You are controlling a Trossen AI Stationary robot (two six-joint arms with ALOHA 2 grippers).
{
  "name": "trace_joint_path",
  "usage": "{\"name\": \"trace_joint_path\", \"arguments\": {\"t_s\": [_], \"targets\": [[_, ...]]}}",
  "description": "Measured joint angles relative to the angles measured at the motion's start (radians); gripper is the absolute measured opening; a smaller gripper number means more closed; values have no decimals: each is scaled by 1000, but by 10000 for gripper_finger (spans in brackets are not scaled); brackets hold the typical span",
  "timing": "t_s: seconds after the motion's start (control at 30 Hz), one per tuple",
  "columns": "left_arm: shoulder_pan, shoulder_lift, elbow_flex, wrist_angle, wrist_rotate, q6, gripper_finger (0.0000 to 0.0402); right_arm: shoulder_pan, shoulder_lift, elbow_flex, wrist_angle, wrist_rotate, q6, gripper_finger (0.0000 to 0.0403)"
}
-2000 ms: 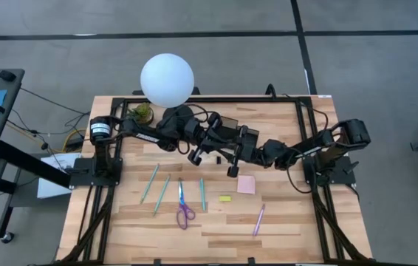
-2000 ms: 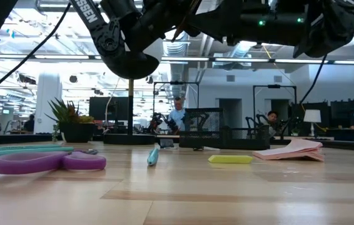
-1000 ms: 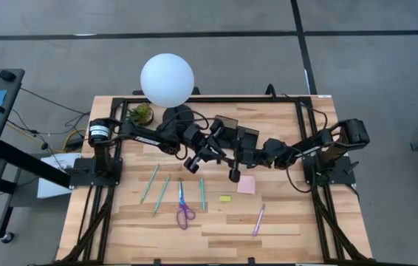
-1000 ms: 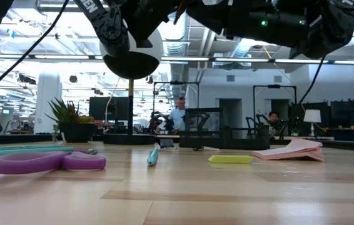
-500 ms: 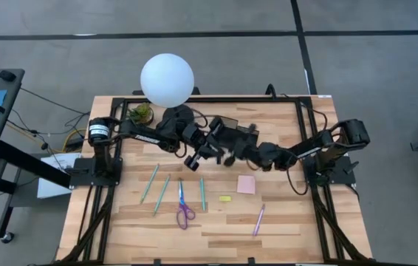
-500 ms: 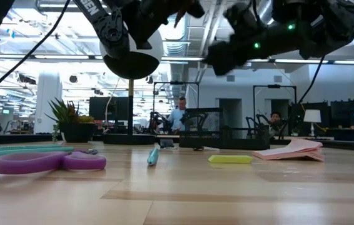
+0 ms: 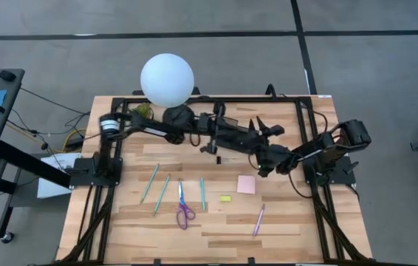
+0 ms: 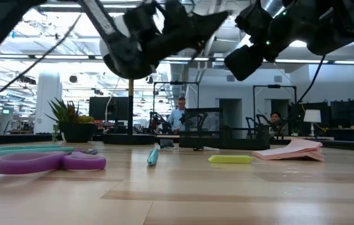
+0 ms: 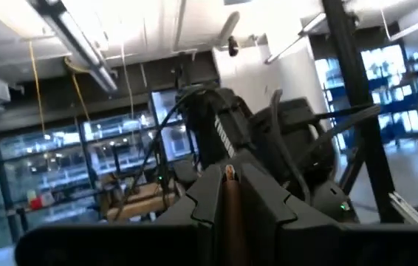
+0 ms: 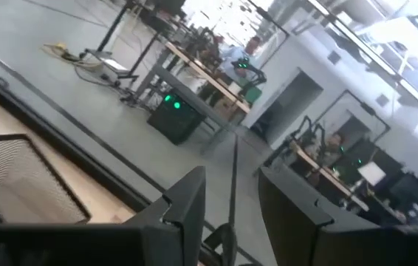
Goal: Pick and place office supplies into organizer
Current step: Put the brown pen into the black desk organizer
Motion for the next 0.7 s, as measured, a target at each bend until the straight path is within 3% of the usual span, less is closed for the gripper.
{"name": "trace_joint_path", "arguments": {"t_s": [0.1,0.17,0.33,0.57,0.7], "targets": [[22,134,116,59,9,-111,22,-11,-27,0,-24,30,-19,118],[53,212,189,129,68,-191,22,-9,-40,-12,-64,34,3,118],[126,298,306,154,109,-325,22,12,-89,-40,-72,35,-53,118],[156,308,286,101,111,-296,22,19,-194,-114,-256,37,18,118],[148,308,285,-58,75,-169,22,38,-205,-131,-262,36,56,118]]}}
